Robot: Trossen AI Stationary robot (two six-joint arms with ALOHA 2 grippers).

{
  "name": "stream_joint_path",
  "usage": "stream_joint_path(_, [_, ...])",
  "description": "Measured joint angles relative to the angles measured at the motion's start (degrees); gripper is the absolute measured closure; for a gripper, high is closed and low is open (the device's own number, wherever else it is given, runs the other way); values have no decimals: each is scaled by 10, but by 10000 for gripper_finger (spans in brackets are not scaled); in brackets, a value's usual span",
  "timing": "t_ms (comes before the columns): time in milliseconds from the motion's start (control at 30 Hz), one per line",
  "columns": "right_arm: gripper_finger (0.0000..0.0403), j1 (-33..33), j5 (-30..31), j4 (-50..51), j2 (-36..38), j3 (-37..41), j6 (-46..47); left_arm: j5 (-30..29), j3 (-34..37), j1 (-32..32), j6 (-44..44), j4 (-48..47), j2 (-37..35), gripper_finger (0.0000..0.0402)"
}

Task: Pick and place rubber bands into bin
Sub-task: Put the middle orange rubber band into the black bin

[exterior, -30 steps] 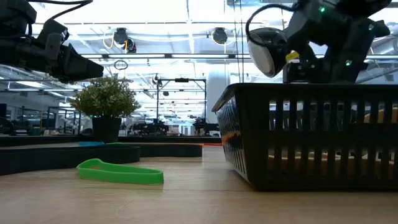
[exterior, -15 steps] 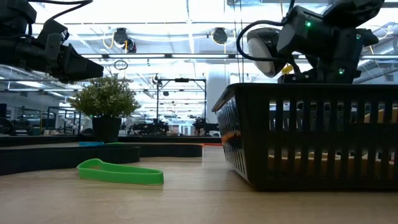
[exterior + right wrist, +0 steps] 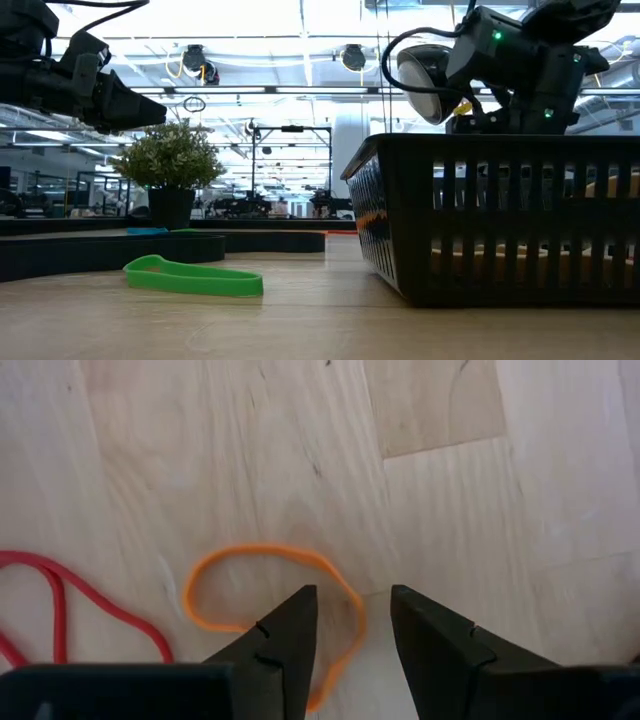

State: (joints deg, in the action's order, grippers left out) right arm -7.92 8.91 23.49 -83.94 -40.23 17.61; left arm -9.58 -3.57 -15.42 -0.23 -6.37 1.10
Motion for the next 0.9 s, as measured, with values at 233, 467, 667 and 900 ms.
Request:
stream_joint_path(233, [294,0,1,-10,3,24,20,0,0,0,0,0,0,185])
stream_joint_path(467, [357,0,0,-29,3,57,46,0,0,0,0,0,0,185])
stream_joint_path(667, [397,0,1,-32,2,57,58,0,0,0,0,0,0,185])
stream_joint_path(900, [400,0,0,-52,26,59,108,0,0,0,0,0,0,185])
